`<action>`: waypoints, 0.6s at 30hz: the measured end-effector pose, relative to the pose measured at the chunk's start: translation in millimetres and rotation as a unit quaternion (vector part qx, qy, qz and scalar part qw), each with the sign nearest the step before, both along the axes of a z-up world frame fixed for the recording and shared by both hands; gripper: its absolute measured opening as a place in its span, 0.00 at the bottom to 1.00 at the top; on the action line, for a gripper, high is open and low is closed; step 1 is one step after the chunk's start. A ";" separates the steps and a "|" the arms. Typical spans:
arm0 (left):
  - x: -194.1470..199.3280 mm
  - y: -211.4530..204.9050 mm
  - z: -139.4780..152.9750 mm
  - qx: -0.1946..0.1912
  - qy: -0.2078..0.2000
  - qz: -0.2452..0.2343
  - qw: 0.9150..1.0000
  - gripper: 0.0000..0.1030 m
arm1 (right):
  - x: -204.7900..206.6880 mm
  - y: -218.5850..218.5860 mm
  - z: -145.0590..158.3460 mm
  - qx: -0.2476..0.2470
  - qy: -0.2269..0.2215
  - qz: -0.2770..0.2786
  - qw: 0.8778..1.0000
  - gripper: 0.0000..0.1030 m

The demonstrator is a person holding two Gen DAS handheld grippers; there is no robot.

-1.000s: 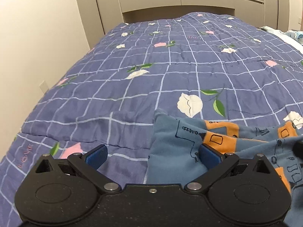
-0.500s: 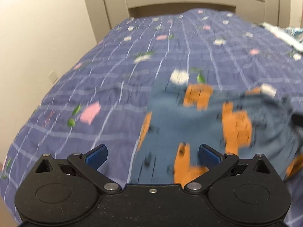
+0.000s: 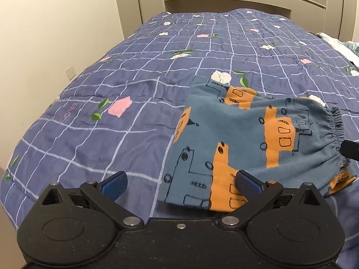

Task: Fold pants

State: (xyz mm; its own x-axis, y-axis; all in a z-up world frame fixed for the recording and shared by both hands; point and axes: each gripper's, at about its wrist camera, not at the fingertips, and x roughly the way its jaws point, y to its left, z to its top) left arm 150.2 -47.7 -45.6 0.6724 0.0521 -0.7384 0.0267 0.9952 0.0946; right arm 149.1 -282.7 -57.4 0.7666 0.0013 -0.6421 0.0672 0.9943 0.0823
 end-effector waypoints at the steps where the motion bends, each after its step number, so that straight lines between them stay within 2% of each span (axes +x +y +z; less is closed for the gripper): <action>1: -1.4 1.1 1.3 -0.001 0.001 0.001 1.000 0.99 | -1.6 0.2 1.1 -0.002 0.000 -0.001 1.000 1.00; 6: -7.9 6.5 7.8 -0.007 0.001 0.006 1.000 0.99 | -8.5 -1.7 6.4 -0.003 -0.004 -0.005 1.000 1.00; 11: -6.8 12.8 15.7 -0.007 -0.007 0.023 1.000 0.99 | -14.7 -2.5 12.7 0.010 -0.027 0.010 1.000 1.00; 18: 8.6 14.1 23.3 -0.007 -0.012 0.009 1.000 0.99 | -9.0 -8.1 9.8 0.078 -0.038 0.073 0.994 1.00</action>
